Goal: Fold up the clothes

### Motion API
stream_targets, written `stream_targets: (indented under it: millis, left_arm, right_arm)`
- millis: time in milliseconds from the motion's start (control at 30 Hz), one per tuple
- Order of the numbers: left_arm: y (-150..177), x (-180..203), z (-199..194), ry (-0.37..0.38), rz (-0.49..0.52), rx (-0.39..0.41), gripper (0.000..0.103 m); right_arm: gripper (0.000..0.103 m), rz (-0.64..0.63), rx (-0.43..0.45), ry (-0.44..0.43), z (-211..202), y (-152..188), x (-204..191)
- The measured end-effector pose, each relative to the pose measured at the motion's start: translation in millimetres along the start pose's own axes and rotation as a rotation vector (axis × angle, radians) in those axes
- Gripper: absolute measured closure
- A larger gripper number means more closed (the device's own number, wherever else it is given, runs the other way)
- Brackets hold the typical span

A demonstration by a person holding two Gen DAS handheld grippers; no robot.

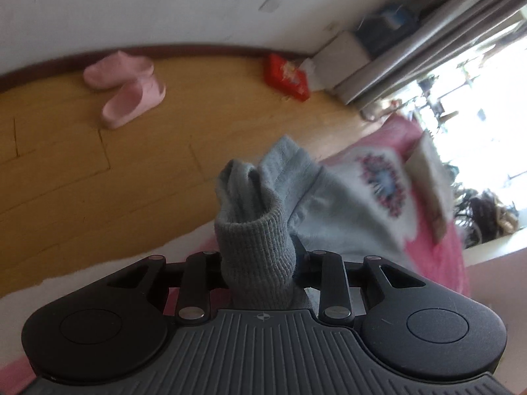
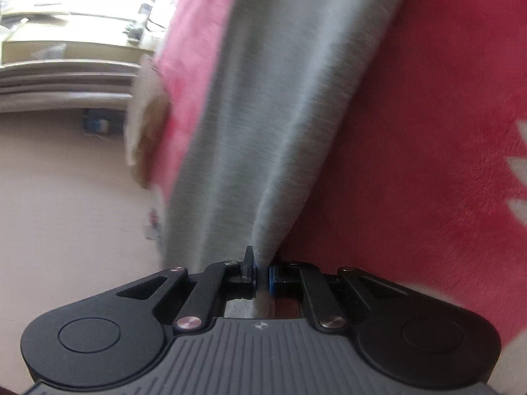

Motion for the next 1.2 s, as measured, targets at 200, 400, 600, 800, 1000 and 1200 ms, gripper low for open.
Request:
stream_targets:
  millis: [200,400,600,800,1000,1200]
  left_arm:
    - [-2.1,-25.5,-1.5,0.033,-0.014,-0.162,0.042]
    - [-8.3,-46.0,-49.0,-0.061,0.06,-0.211,0.037]
    - [-28.5,-0.9,-93.4,-0.206,0.388,-0.113,0.037]
    - [-20.2,137.8,-21.5,0.053,0.647,-0.067,0.037]
    - [60.7,266.3,80.7,0.258,1.008,-0.137,0.038]
    - [109.8,307.4,122.2,0.352,1.217,-0.128,0.039]
  right_arm:
    - [0.077,-0.034,-0.083,-0.004,-1.1,-11.4,1.8]
    - [0.057,-0.077,-0.091,0.002,-19.4,-6.1,3.1]
    - [0.053,-0.172,-0.011,0.094,-69.3,-6.3,5.9]
    - [0.055,-0.399,0.203,0.23,-118.7,-31.2,-25.2]
    - [0.062,-0.739,0.369,0.515,-122.0,-81.2,-71.4]
    - [0.064,-0.994,0.334,0.78,-71.8,-125.8,-89.1]
Point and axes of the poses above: each gripper's, at about its wrist camera, not at the fingertips, and z roughly the way its jaws point, x to its right, y to its underside, the point moved 6 cm from there along z, roughly the way its jaws point, and after that the axes turned 3 degrees about -x, right-handed, at the moved point
